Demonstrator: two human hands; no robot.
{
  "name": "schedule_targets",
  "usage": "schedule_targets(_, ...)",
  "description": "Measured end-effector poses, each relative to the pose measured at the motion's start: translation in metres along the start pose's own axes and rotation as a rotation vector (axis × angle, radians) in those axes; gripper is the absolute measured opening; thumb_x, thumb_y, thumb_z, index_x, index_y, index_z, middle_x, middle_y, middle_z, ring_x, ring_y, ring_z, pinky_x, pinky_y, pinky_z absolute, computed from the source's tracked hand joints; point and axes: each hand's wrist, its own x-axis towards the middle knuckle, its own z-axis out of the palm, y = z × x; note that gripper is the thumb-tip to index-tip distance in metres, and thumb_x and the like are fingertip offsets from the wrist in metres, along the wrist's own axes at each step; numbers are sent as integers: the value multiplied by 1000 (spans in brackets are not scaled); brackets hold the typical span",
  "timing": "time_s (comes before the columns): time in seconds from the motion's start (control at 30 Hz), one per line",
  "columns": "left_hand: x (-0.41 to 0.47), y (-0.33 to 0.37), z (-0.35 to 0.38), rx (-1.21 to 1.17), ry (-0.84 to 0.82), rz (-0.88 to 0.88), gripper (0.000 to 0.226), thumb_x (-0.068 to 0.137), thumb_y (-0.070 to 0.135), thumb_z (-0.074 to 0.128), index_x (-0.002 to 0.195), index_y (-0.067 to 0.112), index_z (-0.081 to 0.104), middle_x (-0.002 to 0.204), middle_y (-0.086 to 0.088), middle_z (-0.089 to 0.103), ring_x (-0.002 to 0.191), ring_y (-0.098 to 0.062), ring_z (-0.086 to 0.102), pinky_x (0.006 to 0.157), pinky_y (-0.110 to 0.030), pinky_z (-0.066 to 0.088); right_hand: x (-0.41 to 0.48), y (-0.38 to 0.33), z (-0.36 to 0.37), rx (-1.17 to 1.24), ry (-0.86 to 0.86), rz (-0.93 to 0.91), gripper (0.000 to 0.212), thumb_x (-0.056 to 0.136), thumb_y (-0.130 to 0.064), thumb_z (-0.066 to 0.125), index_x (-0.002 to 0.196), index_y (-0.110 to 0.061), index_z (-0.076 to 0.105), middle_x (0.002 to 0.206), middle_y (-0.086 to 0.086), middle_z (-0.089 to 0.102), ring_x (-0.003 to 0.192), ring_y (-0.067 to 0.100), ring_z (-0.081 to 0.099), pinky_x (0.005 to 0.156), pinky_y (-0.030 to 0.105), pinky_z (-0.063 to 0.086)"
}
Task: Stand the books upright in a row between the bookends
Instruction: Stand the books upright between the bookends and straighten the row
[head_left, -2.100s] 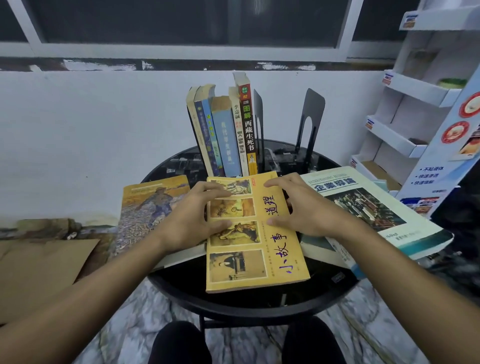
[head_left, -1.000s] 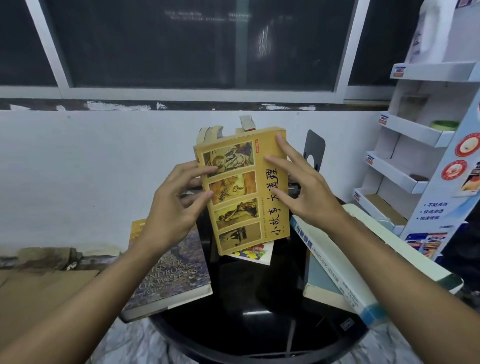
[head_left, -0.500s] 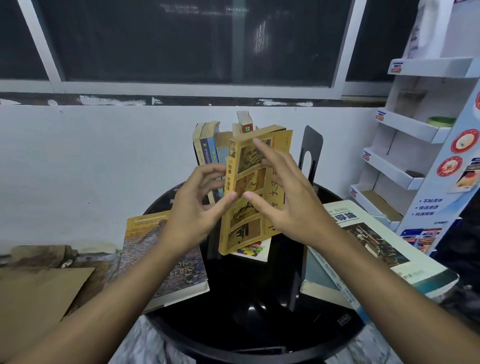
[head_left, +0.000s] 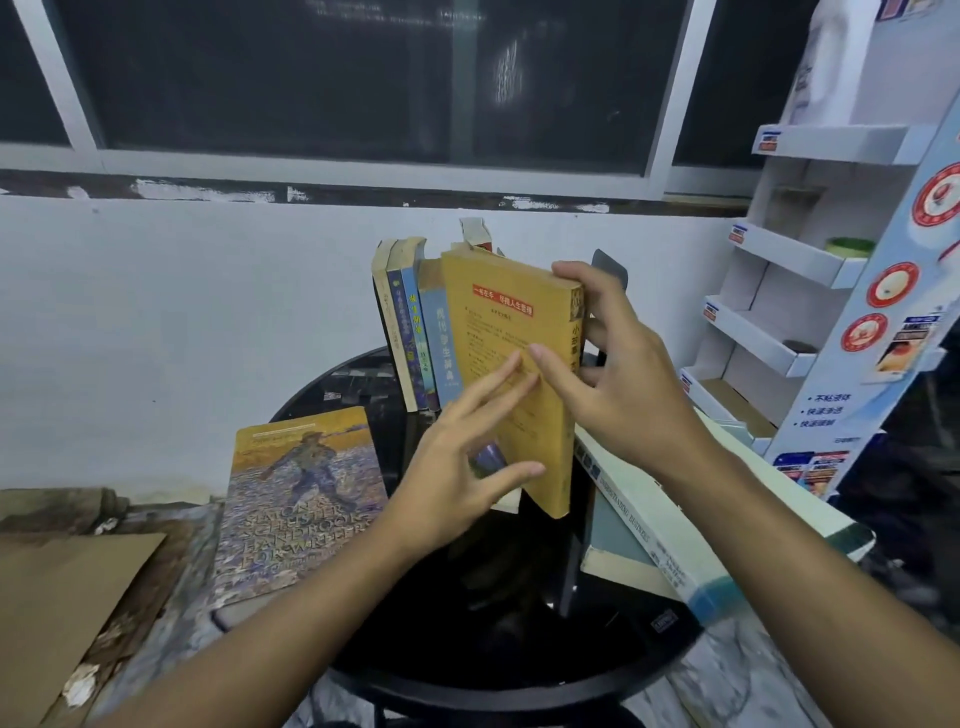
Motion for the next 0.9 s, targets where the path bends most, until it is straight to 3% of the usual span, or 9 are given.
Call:
schedule_targets(0.1, 2, -3, 12, 8, 49, -29, 85, 85, 29, 80, 156, 32, 34, 164, 24, 21, 152, -3, 22, 116, -53, 40, -1, -1, -4, -61, 43, -4, 53, 98, -20, 66, 141, -33, 38, 135, -14, 59, 119, 7, 63, 87, 41, 60)
schedule_targets(0.27, 5, -2, 27, -29, 56, -55, 91, 84, 25, 80, 158, 36, 28, 165, 26, 15, 152, 0, 17, 114, -46, 44, -3, -3, -8, -109, 100, 4, 52, 97, -19, 67, 139, -31, 41, 131, -10, 62, 116, 7, 64, 85, 40, 61)
schedule_targets(0.4, 5, 0, 35, -104, 59, -50, 89, 87, 16, 79, 158, 34, 29, 164, 26, 16, 150, 6, 16, 106, -19, 46, -5, -2, -7, -154, 147, 32, 53, 95, -20, 71, 139, -30, 43, 124, -12, 65, 105, 0, 65, 89, 30, 58)
schedule_targets(0.47, 7, 1, 38, -101, 52, -45, 88, 88, 15, 78, 158, 35, 29, 164, 27, 15, 150, 7, 16, 103, -13, 45, -5, -1, -7, -177, 188, 44, 52, 95, -20, 71, 139, -31, 44, 120, -12, 67, 103, -3, 63, 89, 27, 57)
schedule_targets(0.7, 24, 7, 27, -112, -31, -43, 81, 93, 15, 73, 157, 36, 29, 161, 26, 23, 147, 7, 26, 107, -21, 46, 7, -5, -15, -222, 304, 36, 50, 93, -17, 72, 137, -21, 50, 118, -3, 70, 99, -7, 61, 85, 16, 56)
schedule_targets(0.9, 60, 0, -4, 70, 65, -67, 60, 99, 23, 64, 154, 30, 39, 154, 15, 45, 140, 6, 38, 114, -25, 35, 32, -17, -38, -258, 338, 56, 48, 91, -17, 73, 134, -21, 52, 107, -8, 66, 95, 7, 69, 83, 31, 62)
